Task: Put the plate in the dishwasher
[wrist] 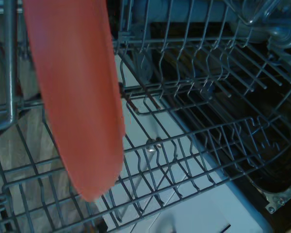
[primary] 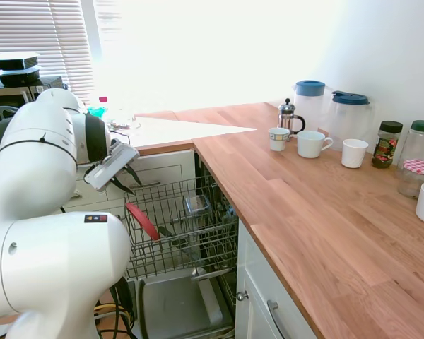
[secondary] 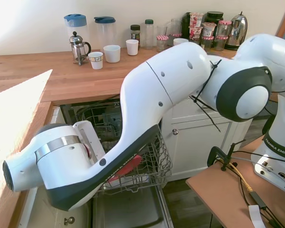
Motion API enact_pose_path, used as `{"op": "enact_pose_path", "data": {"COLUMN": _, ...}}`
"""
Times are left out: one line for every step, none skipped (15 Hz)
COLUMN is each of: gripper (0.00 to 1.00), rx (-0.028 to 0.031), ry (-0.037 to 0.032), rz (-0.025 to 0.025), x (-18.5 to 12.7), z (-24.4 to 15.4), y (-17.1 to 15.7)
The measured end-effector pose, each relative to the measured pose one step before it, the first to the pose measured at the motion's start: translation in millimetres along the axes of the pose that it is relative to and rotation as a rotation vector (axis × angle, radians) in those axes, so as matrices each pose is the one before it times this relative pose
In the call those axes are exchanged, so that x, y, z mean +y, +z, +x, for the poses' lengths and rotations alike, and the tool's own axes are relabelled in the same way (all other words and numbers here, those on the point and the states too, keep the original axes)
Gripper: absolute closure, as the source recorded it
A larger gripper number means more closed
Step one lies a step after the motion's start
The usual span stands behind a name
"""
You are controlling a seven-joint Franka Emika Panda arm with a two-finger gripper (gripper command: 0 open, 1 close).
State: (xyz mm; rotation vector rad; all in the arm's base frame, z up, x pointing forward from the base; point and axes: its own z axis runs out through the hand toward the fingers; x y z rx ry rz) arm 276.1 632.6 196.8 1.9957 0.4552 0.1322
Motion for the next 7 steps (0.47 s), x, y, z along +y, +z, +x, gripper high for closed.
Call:
{"op": "enact_pose_path", "data": {"gripper": 0.00, "rx": -0.02995, "ry": 0.00260, "rz": 0.00451, "x": 10.92, "z": 2.55, "y": -3.09}}
{"op": "enact_pose_path", "data": {"gripper": 0.00, "rx": -0.03823, "ry": 0.00872, "rz": 0.00458, "x": 13.42, "z": 2.60, "y": -2.45}}
{"op": "enact_pose_path", "data": {"gripper": 0.00, "rx": -0.04231, "ry": 0.01085, "rz": 0.00984, "x": 15.68, "z": 5.93, "y": -0.17}}
{"op": "enact_pose_path", "data": {"gripper": 0.00, "rx": -0.04506, "ry": 0.01122, "rz": 0.01354, "x": 16.70, "z": 8.50, "y": 2.19}}
{"op": "enact_pose_path", "data": {"gripper": 0.00, "rx": -0.04634, "ry": 0.01031, "rz": 0.02064, "x": 19.22, "z": 10.73, "y": 2.74}}
{"op": "enact_pose_path", "data": {"gripper": 0.00, "rx": -0.04099, "ry": 0.01285, "rz": 0.03826, "x": 19.28, "z": 12.79, "y": 2.41}}
{"op": "enact_pose_path", "data": {"gripper": 0.00, "rx": -0.03877, "ry": 0.01447, "rz": 0.03523, "x": 18.53, "z": 15.87, "y": 4.92}}
